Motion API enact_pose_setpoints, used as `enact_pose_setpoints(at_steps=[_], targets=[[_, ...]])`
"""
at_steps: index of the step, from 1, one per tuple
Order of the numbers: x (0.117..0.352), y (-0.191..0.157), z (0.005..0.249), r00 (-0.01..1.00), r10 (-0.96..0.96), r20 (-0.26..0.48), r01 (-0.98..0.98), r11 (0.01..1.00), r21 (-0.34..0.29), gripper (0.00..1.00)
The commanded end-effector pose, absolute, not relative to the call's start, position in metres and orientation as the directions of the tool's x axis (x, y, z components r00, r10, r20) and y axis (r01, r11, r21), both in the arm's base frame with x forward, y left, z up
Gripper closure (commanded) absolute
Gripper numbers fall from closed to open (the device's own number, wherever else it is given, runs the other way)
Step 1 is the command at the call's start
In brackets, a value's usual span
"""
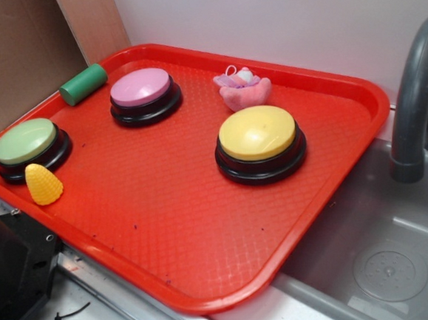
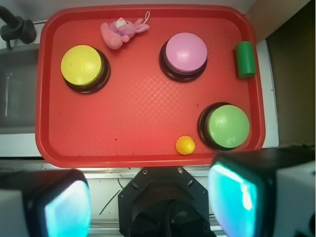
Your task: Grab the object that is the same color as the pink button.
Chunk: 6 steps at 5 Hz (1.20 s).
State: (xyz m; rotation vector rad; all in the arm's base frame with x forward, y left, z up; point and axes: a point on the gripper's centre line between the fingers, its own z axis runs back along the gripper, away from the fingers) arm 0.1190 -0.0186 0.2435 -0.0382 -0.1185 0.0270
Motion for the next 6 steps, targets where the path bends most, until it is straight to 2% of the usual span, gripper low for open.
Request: enact_pose_setpoints(at_steps=[1,2,3,4,5,6], targets=[[0.119,-0.019,0.244,0.993,0.029,0.118,-0.025,0.999,-0.040,0.00],[0.138,-0.018,0.236,0.976,0.133,0.170,-0.122,0.990,-0.073,0.00],[0.167,-0.021,0.222,0.936,0.263,0.233,-0.248,0.964,-0.091,0.00],[0.199,-0.023,0.206,0.887,0.383,0.259,-0.355,0.923,-0.148,0.00],[0.232,-0.026,0.185,0.800,0.525,0.291,-0.492,0.851,-0.181,0.00],[0.265,-0.042,0.156,0.760,0.557,0.335,-0.506,0.831,-0.231,0.00]])
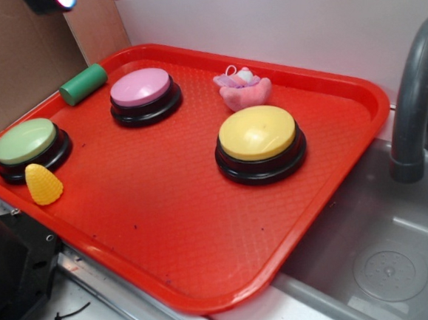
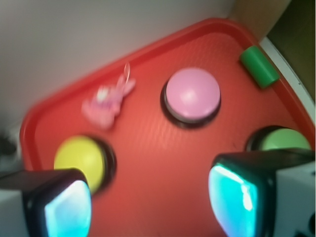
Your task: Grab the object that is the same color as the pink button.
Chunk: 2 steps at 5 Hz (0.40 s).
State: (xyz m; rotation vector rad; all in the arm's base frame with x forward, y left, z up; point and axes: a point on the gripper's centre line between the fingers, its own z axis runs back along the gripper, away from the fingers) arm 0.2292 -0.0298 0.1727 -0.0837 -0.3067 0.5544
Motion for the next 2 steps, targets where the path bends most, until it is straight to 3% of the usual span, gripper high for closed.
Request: enact_pose_setpoints(at_steps=[1,2], targets=[[0.299,-0.054,0.119,0.745,0.554,0.372,-0.483,0.832,-0.272,0.00],[0.318,-0.053,0.096,0.727,0.582,0.365,-0.520,0.813,-0.262,0.00]])
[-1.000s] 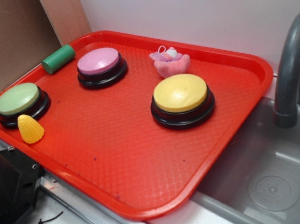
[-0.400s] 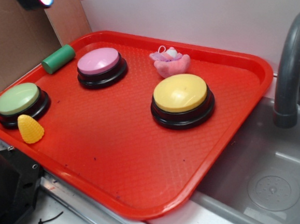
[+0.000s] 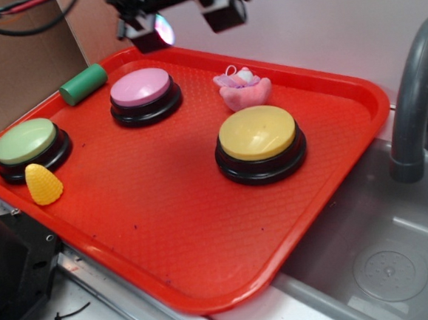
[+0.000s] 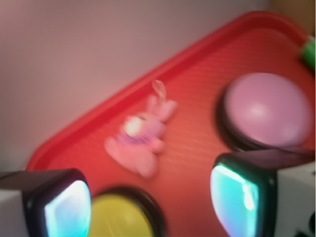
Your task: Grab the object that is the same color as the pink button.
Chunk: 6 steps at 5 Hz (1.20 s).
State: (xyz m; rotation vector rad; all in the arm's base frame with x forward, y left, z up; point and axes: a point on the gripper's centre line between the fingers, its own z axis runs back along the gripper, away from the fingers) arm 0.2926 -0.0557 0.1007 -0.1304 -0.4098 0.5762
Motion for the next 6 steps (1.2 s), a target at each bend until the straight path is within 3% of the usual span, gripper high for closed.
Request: enact_pose_setpoints(at_steps=[1,3,4,6], targets=[[0.340,-0.052,0.066,0.732,0.576,0.364,-0.534,0.817,-0.220,0.00],[0.348,-0.054,0.037,0.767,0.552,0.328,-0.522,0.833,-0.181,0.00],[0.346,-0.052,0.040,0.765,0.559,0.320,-0.529,0.829,-0.183,1.00],[0.336,-0.051,0.079,0.891,0.401,0.212,-0.371,0.913,-0.171,1.00]])
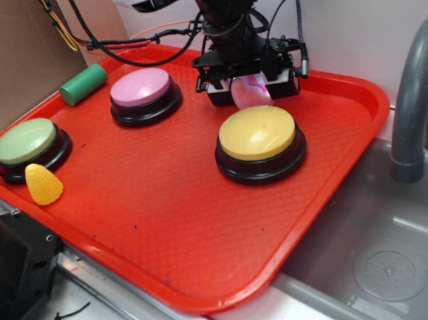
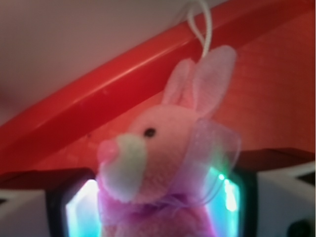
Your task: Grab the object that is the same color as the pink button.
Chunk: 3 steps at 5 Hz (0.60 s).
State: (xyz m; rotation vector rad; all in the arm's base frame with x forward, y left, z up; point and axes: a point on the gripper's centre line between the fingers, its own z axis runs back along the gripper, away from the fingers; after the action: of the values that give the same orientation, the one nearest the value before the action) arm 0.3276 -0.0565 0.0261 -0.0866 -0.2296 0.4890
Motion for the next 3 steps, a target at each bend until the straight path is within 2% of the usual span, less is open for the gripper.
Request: enact_pose_setpoints(at_steps=[1,2,3], targets=[[0.318,-0.053,0.114,0.941,0.299,0.157,-0.274,0.948,-0.161,1.00],[0.281,-0.055,0.155,0.975,0.189,0.116,-0.176,0.978,-0.112,1.00],[0.245,-0.053,0.181,0.986,0.147,0.081,-0.132,0.978,-0.164,1.00]])
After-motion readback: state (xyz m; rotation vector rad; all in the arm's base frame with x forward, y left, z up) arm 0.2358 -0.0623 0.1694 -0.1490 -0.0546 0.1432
